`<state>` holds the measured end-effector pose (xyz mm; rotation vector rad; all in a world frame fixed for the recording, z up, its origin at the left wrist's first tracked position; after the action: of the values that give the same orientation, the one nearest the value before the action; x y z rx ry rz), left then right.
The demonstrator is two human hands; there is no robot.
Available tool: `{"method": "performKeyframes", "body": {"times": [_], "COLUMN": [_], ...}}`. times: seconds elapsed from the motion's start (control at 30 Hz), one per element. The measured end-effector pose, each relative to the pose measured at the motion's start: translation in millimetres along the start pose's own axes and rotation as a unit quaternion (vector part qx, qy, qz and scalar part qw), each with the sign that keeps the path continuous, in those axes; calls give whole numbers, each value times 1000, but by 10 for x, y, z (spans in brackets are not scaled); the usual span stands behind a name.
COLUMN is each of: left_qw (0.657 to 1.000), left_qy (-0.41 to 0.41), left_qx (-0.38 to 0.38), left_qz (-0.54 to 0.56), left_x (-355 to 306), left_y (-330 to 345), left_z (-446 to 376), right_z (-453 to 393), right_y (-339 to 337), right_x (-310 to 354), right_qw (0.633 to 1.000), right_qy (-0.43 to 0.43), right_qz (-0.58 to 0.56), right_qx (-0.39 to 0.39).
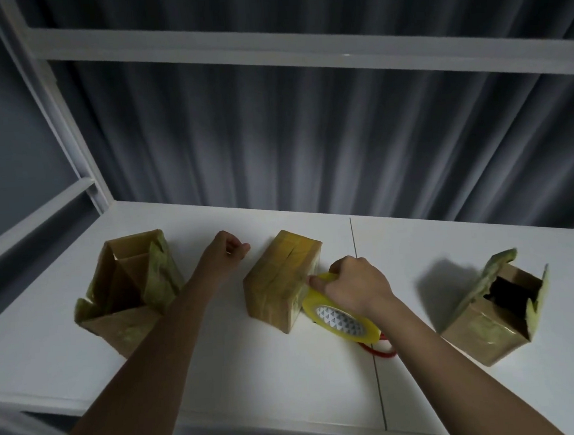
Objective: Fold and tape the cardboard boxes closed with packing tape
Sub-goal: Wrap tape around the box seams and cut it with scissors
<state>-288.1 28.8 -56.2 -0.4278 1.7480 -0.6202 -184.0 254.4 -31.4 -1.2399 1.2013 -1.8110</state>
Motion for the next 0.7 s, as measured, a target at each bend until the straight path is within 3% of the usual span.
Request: {"method": "performKeyframes", "body": {"times": [0.2, 0.57, 0.63, 0.7], "left_qw": [999, 981, 982, 992], "left_qy": [-16, -94, -90, -36], "left_qx": [28, 84, 115, 116], "left_qz": [-5, 146, 119, 41], "left_x": [160, 332, 386, 279], "left_y": [147, 521, 515, 392], "left_z": [6, 254, 287, 235], "right_z": [-56, -117, -119, -126], "right_y": [113, 193, 211, 209], "right_x": [-54, -16, -49, -65], "right_qw": [1000, 997, 997, 997], "right_qy": [23, 25, 26, 29], "right_qz": [5, 66, 63, 61], "right_qx": [8, 31, 29, 27]}}
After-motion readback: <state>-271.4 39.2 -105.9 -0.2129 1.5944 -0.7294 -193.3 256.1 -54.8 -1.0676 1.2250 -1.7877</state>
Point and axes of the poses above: each hand's wrist, its own z-axis away from the middle knuckle, its own y-axis out of the palm, x = y × z, the point moved 9 cm from there along -z, towards the middle knuckle, and after that the axes turned 11 degrees about y, right-handed, at the moved point
